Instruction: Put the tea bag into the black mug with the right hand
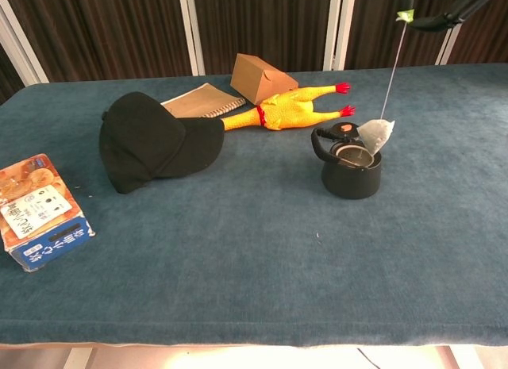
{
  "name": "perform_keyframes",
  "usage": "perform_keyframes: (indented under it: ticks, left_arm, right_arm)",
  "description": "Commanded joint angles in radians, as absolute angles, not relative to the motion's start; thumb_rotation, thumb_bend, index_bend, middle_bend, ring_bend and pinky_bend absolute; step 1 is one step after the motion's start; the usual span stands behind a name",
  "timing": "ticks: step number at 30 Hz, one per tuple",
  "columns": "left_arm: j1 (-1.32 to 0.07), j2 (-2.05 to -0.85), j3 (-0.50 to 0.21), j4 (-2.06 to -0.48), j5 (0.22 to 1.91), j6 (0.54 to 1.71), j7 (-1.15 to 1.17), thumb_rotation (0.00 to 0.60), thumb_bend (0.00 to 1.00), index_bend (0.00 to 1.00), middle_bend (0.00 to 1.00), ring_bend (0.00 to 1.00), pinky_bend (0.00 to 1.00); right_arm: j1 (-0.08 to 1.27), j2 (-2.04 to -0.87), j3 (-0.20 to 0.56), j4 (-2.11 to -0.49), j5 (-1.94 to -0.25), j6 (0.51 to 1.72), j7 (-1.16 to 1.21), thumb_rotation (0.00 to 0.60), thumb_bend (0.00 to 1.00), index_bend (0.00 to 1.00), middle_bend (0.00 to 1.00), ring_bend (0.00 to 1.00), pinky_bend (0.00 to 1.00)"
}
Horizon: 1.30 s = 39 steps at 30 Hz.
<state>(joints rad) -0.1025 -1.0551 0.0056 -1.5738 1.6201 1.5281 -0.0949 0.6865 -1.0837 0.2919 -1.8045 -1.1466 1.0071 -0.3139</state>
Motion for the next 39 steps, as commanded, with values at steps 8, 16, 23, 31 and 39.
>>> perform_keyframes:
  ticks: [8, 16, 23, 31, 39]
  left_arm:
    - [-0.099, -1.051, 0.001, -1.572, 1.615, 1.536, -0.106, 0.600, 0.00, 0.00, 0.00, 0.00, 0.07]
    - [-0.096, -1.048, 0.001, -1.571, 1.618, 1.543, -0.113, 0.600, 0.00, 0.00, 0.00, 0.00, 0.07]
    - [-0.092, -1.047, 0.001, -1.569, 1.621, 1.552, -0.117, 0.600, 0.00, 0.00, 0.00, 0.00, 0.07]
    - [-0.089, -1.048, 0.002, -1.569, 1.626, 1.557, -0.116, 0.600, 0.00, 0.00, 0.00, 0.00, 0.07]
    - [-0.091, -1.050, 0.001, -1.570, 1.622, 1.549, -0.110, 0.600, 0.00, 0.00, 0.00, 0.00, 0.07]
  right_arm:
    - [0.757, -1.162, 0.278, -1.776, -1.063, 0.980, -0.405, 0.600, 0.29, 0.54, 0.00, 0.00, 0.00]
    - [0.780, -1.199, 0.252, -1.757, -1.045, 0.978, -0.443, 0.600, 0.29, 0.54, 0.00, 0.00, 0.00]
    - [0.766, -1.207, 0.193, -1.753, -1.100, 0.995, -0.472, 0.600, 0.29, 0.54, 0.00, 0.00, 0.00]
    - [0.730, -1.214, 0.119, -1.718, -1.160, 0.996, -0.467, 0.600, 0.29, 0.54, 0.00, 0.00, 0.00]
    - [0.675, -1.213, 0.045, -1.673, -1.261, 1.007, -0.410, 0.600, 0.29, 0.51, 0.00, 0.00, 0.00]
